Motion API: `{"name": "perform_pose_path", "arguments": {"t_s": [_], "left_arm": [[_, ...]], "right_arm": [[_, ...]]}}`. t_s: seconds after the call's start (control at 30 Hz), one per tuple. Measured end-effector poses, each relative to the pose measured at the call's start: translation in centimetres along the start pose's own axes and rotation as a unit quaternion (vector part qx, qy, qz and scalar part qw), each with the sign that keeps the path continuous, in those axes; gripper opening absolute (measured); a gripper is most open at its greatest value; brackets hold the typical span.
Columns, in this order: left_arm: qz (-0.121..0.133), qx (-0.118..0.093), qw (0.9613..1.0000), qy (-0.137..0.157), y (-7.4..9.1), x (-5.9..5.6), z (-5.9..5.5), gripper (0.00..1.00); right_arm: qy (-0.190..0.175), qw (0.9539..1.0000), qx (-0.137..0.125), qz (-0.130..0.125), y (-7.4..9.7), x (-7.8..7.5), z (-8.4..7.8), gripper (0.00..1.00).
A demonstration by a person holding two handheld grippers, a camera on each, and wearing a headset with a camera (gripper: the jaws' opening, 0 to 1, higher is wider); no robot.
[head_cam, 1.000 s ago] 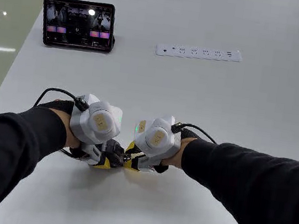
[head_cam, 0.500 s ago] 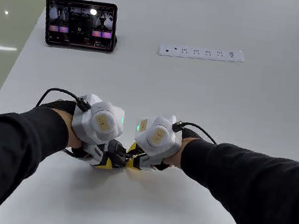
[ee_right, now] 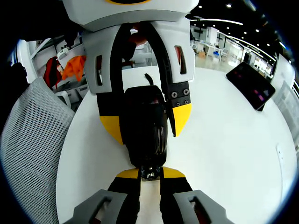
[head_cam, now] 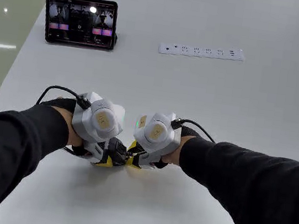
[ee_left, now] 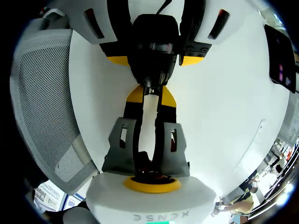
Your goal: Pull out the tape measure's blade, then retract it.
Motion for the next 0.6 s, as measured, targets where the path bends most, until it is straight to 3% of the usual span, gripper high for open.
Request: {"name": "perform_pose_path", "arguments": {"t_s": [0.6], "left_arm": [[-0.004, -0.006, 1.0000, 0.001, -0.02, 0.09, -0.03, 0.34]], "right_arm": [[-0.001, 1.0000, 0.000, -0.002, 0.08, -0.03, -0.02, 0.12]]}}
Point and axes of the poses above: the centre of the closed fingertips' face, and the gripper's own axes: y roughly backward along the fingers, x roughly to its left, z roughly out of its top, the point moved 10 cm from there along y, roughly backward along the fingers, and after that the axes turned 8 degrees about -z, right-handed, at the moved point
